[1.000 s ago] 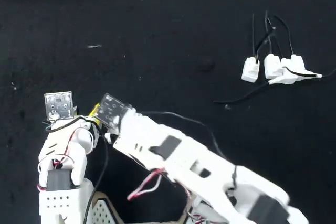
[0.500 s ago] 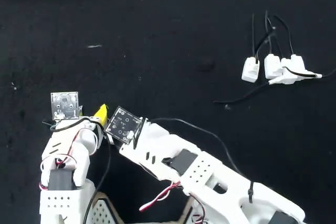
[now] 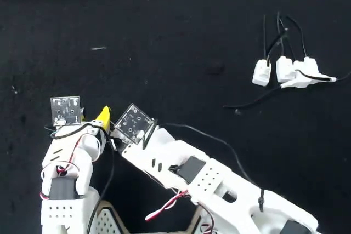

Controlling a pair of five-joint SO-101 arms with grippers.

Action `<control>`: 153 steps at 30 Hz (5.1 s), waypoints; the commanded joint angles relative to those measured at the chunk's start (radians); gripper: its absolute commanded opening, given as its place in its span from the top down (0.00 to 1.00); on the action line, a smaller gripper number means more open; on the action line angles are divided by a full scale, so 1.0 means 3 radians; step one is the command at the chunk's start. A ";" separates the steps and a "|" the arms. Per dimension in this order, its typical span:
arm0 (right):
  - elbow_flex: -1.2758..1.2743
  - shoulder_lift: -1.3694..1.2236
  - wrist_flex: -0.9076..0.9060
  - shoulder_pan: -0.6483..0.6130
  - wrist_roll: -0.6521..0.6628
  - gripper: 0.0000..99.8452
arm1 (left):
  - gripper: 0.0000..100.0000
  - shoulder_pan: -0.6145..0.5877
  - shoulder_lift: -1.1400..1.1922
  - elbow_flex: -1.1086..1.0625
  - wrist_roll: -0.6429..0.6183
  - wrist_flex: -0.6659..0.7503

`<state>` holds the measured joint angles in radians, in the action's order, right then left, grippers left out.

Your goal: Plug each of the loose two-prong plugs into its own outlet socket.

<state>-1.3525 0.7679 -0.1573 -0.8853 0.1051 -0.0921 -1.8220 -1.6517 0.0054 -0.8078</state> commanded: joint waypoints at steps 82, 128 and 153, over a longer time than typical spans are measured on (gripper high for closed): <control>-0.0110 0.0923 -0.1621 0.0547 0.0992 0.99 | 0.78 0.0079 0.0031 0.0018 0.0031 0.0000; -0.0023 0.0898 -0.2746 0.1944 0.2731 0.84 | 0.78 -0.0028 0.0031 0.0054 0.0031 0.0000; 0.0923 -0.1133 -0.2051 0.1642 0.2337 0.86 | 0.78 -0.0033 0.0031 0.0049 0.0031 0.0000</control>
<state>-1.1531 0.5301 -0.7956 -0.3882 0.8170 -0.0905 -1.8098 -1.6640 0.0100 -0.8170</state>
